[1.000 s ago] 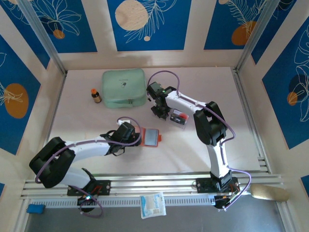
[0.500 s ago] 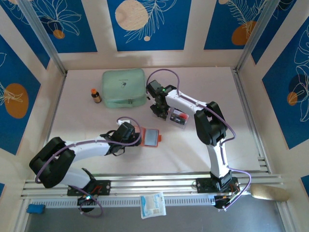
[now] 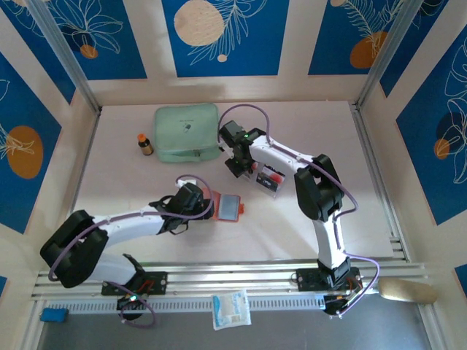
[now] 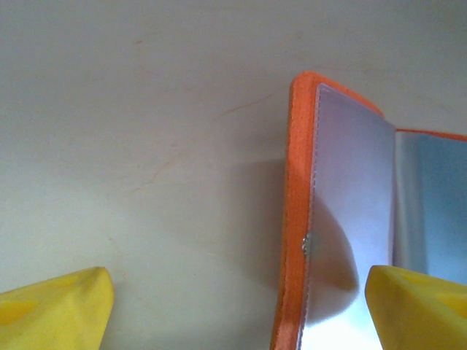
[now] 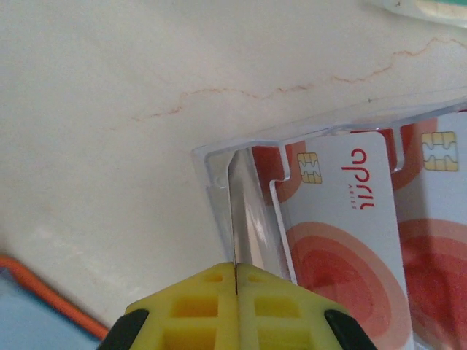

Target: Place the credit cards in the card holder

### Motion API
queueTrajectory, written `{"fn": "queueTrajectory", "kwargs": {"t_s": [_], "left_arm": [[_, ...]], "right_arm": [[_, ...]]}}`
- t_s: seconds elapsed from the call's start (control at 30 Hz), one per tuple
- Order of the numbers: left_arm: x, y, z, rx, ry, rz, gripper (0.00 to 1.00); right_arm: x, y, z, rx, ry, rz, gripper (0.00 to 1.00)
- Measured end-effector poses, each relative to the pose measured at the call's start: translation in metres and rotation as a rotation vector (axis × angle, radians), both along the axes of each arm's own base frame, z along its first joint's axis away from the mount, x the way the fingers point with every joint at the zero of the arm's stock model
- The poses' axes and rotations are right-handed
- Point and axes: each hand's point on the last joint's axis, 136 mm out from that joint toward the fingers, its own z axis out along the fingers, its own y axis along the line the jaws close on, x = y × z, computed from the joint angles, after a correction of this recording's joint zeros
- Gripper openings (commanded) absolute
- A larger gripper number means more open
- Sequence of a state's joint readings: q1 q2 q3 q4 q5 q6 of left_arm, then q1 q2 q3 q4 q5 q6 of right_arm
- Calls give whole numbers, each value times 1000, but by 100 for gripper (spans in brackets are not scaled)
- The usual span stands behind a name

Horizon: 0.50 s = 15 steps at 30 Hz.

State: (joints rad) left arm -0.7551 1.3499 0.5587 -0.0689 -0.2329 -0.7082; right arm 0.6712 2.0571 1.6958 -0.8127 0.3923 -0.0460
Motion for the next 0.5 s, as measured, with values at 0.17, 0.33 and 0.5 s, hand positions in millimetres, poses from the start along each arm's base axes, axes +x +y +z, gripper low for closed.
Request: {"fn": "queueTrajectory", "kwargs": {"t_s": [0.17,0.33,0.5], "left_arm": [[12,-9,23,5,-41,-27,90],[23,-9,36,56,-71,-51,90],[24,1,25,146,-48,-65,91]], "right_arm": [[-9,10,35,69,-37,16,0],[-21,17,73,206,-59,-26,0],[-46,17,81,390,7,-128,0]]}}
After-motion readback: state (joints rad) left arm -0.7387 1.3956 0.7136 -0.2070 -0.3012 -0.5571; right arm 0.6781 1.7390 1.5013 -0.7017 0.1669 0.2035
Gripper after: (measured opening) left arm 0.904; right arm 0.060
